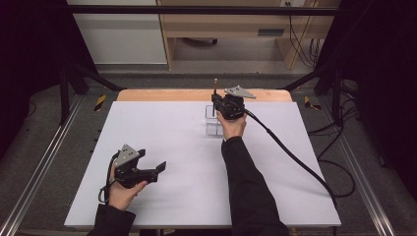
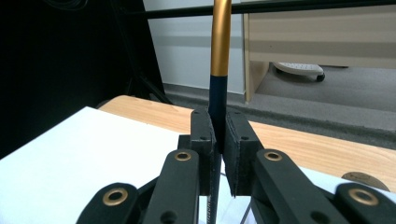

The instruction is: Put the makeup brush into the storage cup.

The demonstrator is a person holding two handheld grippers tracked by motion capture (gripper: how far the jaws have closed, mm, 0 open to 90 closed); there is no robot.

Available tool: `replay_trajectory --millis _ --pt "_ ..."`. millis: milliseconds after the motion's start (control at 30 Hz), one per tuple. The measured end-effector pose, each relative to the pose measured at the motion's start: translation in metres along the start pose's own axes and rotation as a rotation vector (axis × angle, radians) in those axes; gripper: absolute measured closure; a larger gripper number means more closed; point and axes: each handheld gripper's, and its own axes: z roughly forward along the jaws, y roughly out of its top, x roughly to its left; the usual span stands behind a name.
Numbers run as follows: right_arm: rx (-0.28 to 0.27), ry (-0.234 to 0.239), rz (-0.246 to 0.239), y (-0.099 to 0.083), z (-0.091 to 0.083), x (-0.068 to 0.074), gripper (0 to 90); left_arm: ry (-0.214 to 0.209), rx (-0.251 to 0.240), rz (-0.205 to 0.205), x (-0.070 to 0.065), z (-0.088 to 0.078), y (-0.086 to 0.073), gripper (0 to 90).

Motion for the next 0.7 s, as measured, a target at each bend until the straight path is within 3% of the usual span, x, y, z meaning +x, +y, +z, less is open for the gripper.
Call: replay_trajectory --millis 700 --pt "0.062 -0.004 -0.012 -0.015 0.006 0.003 83.2 0.001 -0.002 -0.002 0.001 -0.001 0.0 8.0"
